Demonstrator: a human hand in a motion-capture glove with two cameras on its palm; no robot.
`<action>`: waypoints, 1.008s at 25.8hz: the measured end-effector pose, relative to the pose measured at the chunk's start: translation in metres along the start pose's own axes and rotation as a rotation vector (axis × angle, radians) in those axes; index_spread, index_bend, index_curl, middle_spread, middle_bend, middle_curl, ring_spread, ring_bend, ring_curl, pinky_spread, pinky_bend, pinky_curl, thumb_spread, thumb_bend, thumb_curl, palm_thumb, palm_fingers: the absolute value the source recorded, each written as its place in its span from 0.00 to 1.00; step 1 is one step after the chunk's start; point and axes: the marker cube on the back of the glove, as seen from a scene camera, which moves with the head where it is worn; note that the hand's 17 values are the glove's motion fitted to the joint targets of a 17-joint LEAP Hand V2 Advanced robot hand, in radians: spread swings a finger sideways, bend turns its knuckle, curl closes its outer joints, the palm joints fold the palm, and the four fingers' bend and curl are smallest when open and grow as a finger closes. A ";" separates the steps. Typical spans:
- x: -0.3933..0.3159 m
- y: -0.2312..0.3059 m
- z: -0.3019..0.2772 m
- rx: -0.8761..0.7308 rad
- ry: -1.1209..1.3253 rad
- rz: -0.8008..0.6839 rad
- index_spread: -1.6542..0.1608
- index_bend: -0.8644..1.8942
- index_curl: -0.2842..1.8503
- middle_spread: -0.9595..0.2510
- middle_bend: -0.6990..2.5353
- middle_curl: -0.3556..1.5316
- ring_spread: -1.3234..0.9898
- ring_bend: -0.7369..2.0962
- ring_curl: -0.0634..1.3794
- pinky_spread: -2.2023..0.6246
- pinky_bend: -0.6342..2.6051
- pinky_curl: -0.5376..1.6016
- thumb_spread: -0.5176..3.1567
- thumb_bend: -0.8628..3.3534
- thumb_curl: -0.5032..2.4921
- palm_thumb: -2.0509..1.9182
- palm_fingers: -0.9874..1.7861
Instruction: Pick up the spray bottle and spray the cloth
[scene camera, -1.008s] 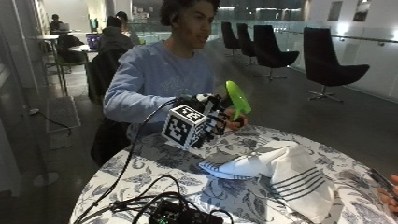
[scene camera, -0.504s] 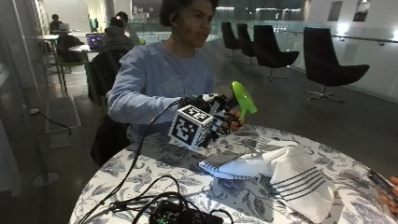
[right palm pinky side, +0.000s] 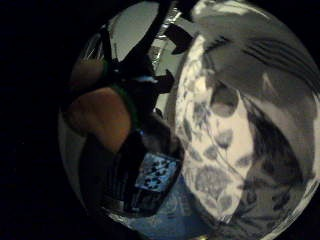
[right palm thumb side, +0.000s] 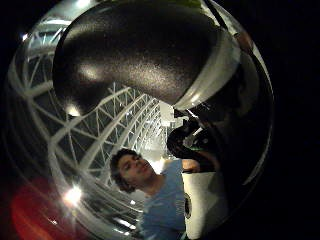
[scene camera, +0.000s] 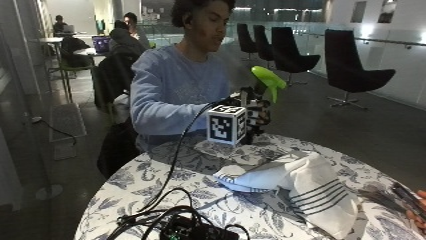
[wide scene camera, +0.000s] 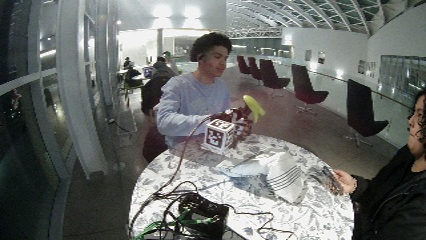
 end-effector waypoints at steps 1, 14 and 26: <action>-0.001 -0.006 0.010 -0.005 -0.006 -0.045 0.80 0.36 0.26 0.76 0.33 0.43 0.61 0.45 0.32 0.89 0.24 0.39 0.37 0.20 0.39 0.74 0.71; 0.063 -0.083 0.152 -0.233 0.039 -0.207 0.78 0.38 0.29 0.73 0.34 0.44 0.59 0.44 0.31 0.89 0.22 0.36 0.35 0.20 0.39 0.75 0.71; 0.083 -0.071 0.151 -0.329 0.145 -0.185 0.76 0.38 0.32 0.73 0.33 0.43 0.57 0.41 0.30 0.88 0.23 0.34 0.38 0.20 0.38 0.74 0.65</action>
